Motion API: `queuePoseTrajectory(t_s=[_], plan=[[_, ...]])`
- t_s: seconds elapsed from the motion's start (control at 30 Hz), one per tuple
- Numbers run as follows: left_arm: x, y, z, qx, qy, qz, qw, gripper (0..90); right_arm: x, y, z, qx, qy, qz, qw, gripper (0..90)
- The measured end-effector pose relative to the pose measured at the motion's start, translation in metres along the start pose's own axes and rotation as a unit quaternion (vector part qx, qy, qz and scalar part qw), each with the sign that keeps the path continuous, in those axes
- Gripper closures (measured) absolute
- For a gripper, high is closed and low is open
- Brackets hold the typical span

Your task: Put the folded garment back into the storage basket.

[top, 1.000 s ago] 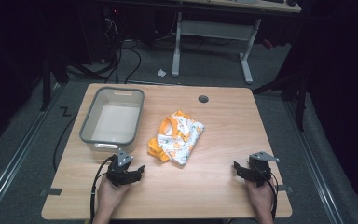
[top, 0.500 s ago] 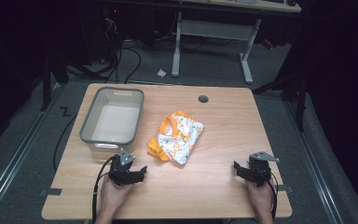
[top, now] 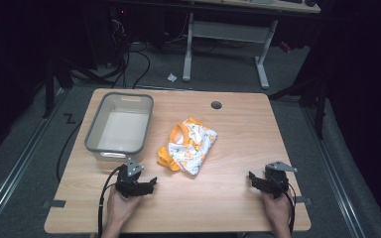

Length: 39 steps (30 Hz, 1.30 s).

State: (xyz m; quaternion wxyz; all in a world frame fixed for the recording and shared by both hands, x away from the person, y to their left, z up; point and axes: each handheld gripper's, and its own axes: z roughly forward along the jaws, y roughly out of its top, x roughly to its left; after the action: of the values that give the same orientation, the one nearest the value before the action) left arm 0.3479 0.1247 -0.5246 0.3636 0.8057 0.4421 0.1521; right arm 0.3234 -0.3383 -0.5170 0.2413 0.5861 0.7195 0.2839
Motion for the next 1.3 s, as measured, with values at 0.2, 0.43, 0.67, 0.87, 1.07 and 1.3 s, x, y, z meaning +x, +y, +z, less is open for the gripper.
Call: queuePoseTrajectory(t_s=[0.2, 0.43, 0.67, 0.87, 1.07, 1.3], plan=[[-0.001, 0.000, -0.002, -0.002, -0.005, 0.000, 1.0000, 18.4, 0.000, 0.000, 0.000, 0.000, 0.000, 0.000, 1.0000, 29.7], [-0.004, 0.004, -0.007, -0.010, -0.017, -0.002, 0.9998, 20.3, 0.000, 0.000, 0.000, 0.000, 0.000, 0.000, 1.0000, 29.7], [-0.012, 0.017, -0.012, -0.021, -0.030, 0.006, 0.9993, 21.8, 0.000, 0.000, 0.000, 0.000, 0.000, 0.000, 1.0000, 29.7], [-0.018, 0.027, -0.012, -0.020, -0.034, 0.019, 0.9990, 20.1, 0.000, 0.000, 0.000, 0.000, 0.000, 0.000, 1.0000, 29.7], [-0.022, 0.035, -0.011, -0.019, -0.039, 0.025, 0.9988, 19.3, 0.000, 0.000, 0.000, 0.000, 0.000, -0.001, 1.0000, 29.6], [-0.029, 0.044, -0.006, -0.020, -0.059, 0.021, 0.9978, 16.0, 0.000, 0.000, 0.000, -0.001, 0.000, -0.003, 1.0000, 29.6]])
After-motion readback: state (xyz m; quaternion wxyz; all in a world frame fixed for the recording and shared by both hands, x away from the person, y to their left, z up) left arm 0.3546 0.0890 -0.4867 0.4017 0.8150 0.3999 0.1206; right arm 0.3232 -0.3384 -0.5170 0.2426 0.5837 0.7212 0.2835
